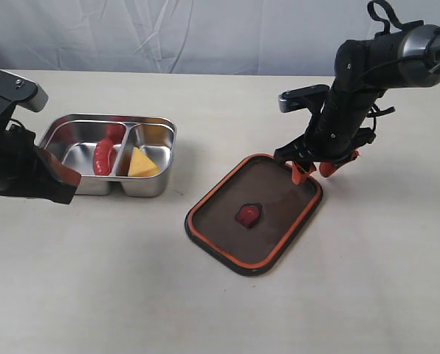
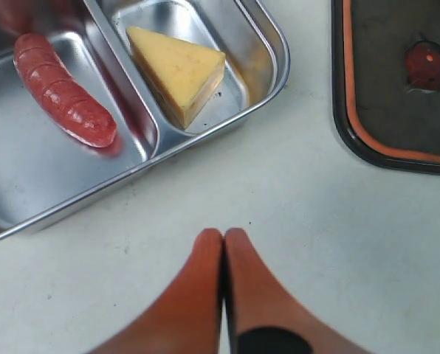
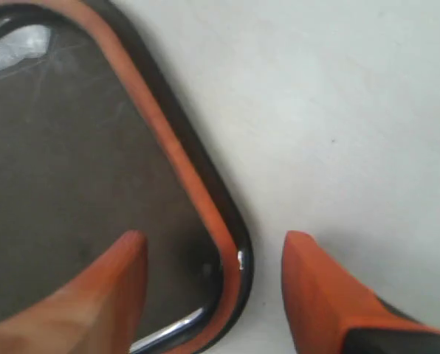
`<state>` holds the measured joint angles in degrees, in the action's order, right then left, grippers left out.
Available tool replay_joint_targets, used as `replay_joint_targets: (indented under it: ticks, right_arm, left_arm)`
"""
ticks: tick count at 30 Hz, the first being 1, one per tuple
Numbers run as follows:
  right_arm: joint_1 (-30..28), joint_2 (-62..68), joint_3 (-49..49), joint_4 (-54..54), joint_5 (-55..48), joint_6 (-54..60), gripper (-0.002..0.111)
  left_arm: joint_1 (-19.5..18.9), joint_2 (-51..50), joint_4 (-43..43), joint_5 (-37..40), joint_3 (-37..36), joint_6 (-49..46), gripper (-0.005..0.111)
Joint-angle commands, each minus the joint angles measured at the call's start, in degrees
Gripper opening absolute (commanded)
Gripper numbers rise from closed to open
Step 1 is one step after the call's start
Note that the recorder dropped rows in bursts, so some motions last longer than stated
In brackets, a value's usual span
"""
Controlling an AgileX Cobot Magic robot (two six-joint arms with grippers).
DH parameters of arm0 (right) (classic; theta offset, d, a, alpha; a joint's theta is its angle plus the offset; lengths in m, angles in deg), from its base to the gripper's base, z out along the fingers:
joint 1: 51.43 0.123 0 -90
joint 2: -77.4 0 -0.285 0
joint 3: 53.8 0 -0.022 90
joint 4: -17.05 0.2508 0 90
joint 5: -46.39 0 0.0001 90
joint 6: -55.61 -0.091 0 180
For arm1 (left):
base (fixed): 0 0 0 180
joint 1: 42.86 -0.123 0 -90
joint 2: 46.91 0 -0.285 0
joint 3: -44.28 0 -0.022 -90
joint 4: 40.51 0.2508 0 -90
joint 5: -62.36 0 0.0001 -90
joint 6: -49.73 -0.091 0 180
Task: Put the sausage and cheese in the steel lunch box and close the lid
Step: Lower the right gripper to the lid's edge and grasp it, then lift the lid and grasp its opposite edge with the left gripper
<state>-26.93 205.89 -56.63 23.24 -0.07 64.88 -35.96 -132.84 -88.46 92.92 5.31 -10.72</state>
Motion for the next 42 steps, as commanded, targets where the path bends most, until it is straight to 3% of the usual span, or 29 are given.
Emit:
replay_joint_targets:
  ticks: [1,21,24,29,37,42]
  right_arm:
    - [-0.1,-0.1,0.0,-1.8,0.4,-1.1,0.053]
    - [0.2,2.6,0.0,-2.0,-2.0,-1.6,0.053]
    - [0.2,2.9,0.0,-2.3,-1.7,-1.9,0.042]
    - [0.2,2.9,0.0,-2.1,-0.9,-2.0,0.002]
    - [0.2,2.7,0.0,-2.1,-1.9,-2.1,-0.001]
    - [0.2,0.7,0.0,-2.1,-1.4,-2.4,-0.001]
  left_arm:
    - [-0.1,0.4,-0.6,-0.1,-0.2,0.3,0.000]
    - [-0.1,0.4,-1.0,0.4,-0.2,0.3,0.000]
    - [-0.1,0.4,-1.0,0.4,-0.2,0.3,0.000]
    - [-0.1,0.4,-1.8,0.5,-0.2,0.3,0.000]
    - [-0.1,0.4,-11.8,1.8,-0.2,0.3,0.000]
    - [-0.1,0.4,-21.7,8.4,1.7,0.3,0.002]
